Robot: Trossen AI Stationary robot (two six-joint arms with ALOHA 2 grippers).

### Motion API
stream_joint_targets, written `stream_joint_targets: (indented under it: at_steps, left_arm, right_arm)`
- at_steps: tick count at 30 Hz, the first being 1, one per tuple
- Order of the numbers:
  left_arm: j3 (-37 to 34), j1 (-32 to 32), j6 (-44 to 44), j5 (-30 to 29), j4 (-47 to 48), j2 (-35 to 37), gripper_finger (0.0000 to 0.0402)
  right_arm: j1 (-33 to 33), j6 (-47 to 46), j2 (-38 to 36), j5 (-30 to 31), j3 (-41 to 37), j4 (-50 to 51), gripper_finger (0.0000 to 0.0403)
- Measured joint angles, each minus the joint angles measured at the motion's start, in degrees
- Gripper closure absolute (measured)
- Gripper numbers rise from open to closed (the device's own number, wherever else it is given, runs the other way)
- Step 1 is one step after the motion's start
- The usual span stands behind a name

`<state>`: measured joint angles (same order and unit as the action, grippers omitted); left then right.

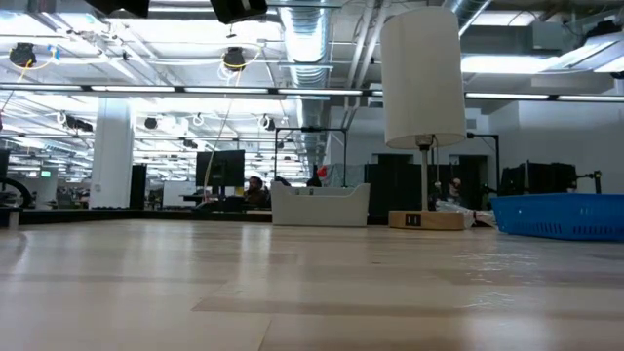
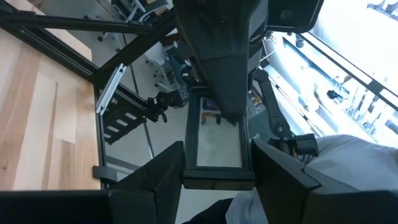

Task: Pick & Place Office items
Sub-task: Put the black digital clock into the blue basket

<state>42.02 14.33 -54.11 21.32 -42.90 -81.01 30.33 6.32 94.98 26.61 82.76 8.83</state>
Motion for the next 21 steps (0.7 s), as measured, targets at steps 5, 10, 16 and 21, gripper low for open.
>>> stream_joint_targets:
  at_steps: [5, 10, 16, 21]
  left_arm:
    - [0.0, 0.0, 0.0, 0.0, -0.6, 0.0, 0.0231]
    - [0.1, 0.0, 4.3, 1.3, 4.1, 1.8, 0.0216]
    - [-0.1, 1.3, 11.5, 3.1, 20.5, 7.7, 0.019]
    - [-0.3, 3.1, 16.5, 0.5, 44.8, 15.4, 0.0177]
  right_arm:
    - [0.0, 0.1, 0.0, -0.1, 0.0, -0.6, 0.035]
    - [0.2, 0.0, -0.1, 2.0, -0.1, -1.3, 0.035]
    - [1.1, -1.0, -0.7, 5.3, 0.0, -1.8, 0.035]
    - [2.6, -6.3, -1.4, 8.5, 0.0, 3.4, 0.035]
